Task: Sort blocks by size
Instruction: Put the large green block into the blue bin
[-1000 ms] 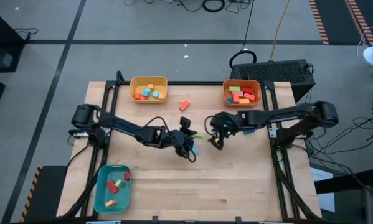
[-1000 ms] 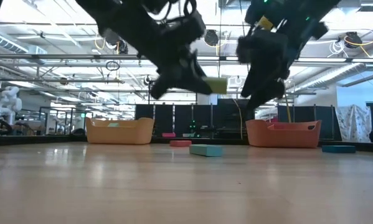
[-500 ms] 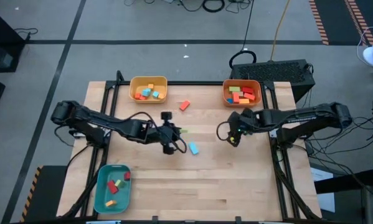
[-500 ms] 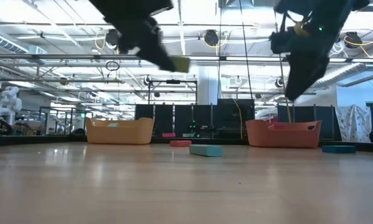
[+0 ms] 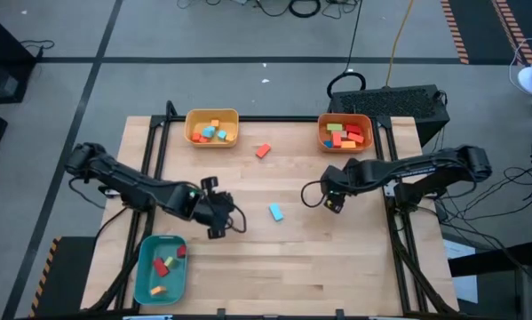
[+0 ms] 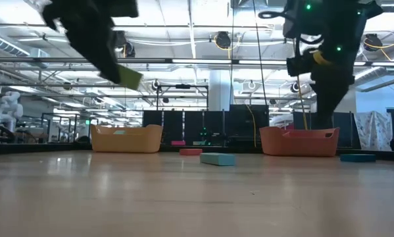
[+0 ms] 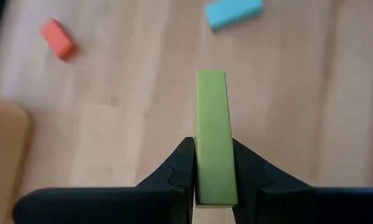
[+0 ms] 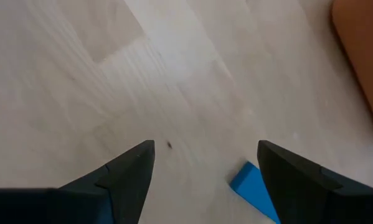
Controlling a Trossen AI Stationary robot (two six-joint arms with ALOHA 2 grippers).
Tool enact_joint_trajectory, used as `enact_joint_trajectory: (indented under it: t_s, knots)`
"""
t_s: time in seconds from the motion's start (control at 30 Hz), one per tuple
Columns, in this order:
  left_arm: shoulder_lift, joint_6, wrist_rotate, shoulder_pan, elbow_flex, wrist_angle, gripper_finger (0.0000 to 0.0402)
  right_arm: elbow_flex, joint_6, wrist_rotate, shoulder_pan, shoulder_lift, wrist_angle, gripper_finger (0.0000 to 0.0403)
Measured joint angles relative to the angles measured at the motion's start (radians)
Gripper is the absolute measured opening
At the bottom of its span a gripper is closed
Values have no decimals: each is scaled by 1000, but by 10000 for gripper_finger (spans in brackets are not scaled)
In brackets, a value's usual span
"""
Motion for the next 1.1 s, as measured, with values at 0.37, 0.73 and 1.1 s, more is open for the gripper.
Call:
enact_joint_trajectory:
  t_s: [0.37, 0.73, 1.1]
  knots:
    - [-23, -390, 29, -231, 0, -205, 62, 0, 61, -9, 0, 36, -74, 269]
    - [-23, -643, 248, -506, 12, -308, 62, 0, 71, -7, 0, 36, -86, 269]
    - [-23, -747, 371, -659, 9, -352, 62, 0, 62, 1, 0, 36, -103, 270]
